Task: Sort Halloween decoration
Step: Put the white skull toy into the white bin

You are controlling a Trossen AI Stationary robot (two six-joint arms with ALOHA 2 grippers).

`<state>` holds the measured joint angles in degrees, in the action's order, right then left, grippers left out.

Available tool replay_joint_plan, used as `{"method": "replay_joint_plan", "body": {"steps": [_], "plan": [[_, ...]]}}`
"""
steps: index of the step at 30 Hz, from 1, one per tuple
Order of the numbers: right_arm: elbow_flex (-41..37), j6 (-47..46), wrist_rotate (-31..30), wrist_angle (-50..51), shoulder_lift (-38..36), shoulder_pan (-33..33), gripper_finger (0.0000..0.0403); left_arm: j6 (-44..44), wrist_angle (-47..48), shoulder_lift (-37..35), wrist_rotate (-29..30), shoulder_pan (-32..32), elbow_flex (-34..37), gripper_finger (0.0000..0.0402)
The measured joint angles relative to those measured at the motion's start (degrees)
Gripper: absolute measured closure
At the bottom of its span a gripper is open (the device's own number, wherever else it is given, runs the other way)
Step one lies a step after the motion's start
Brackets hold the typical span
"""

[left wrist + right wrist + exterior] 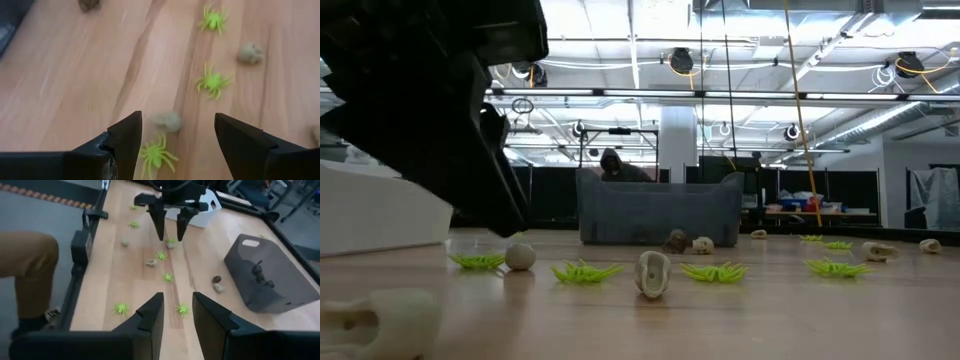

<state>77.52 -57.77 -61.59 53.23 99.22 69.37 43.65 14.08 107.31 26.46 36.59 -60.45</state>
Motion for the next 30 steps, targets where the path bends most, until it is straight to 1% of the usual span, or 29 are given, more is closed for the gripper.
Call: {"method": "replay_joint_plan", "body": {"steps": [7,14,17,22,25,30], "plan": [[0.00,1.70,0.06,-0.04,1.64,-1.14,0.0312,-2.42,0.52,0.01,-0.77,-0.14,0.00,0.0153],[0.00,1.70,0.05,-0.29,1.55,-1.86,0.0312,-1.69,-0.43,2.89,-0.64,-1.01,0.00,0.0153],[0.00,1.70,0.07,-0.31,1.55,-1.89,0.0312,-0.39,-1.12,3.76,0.72,-0.95,-0.11,0.0153],[0.00,1.90,0.07,-0.28,1.55,-1.91,0.0312,-0.50,-3.16,4.04,1.13,-0.86,-0.11,0.0155],[-0.01,1.90,0.07,-0.29,1.55,-1.91,0.0312,-0.52,-3.22,4.07,1.05,-0.88,-0.09,0.0171],[-0.01,1.90,0.07,-0.31,1.55,-1.91,0.0312,-0.60,-2.88,4.07,0.82,-1.17,-0.09,0.0227]]}}
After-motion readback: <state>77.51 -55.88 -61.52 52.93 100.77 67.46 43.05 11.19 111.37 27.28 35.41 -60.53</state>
